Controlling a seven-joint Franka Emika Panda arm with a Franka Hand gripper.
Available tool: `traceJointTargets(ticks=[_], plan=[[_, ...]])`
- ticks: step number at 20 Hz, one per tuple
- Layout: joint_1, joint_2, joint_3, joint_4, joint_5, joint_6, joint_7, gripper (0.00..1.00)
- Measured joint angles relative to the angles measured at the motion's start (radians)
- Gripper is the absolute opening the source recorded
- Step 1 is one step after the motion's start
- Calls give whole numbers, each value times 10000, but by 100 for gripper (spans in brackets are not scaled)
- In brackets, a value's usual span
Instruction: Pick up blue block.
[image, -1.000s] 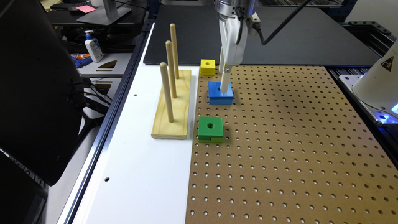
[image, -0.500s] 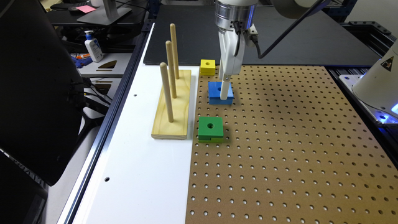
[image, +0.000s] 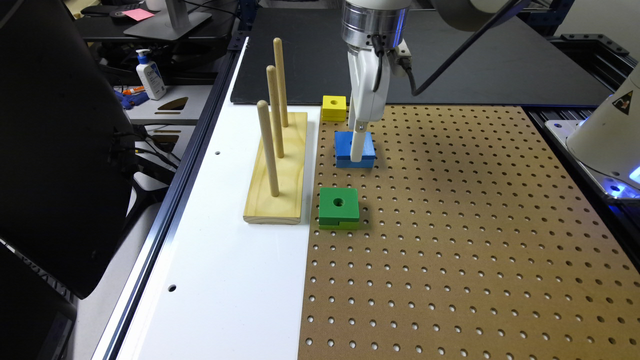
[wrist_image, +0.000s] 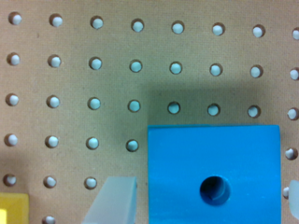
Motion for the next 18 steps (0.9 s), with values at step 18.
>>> traceJointTargets(ticks=[18], plan=[[-2,808,17,149,-18,663,12,100]])
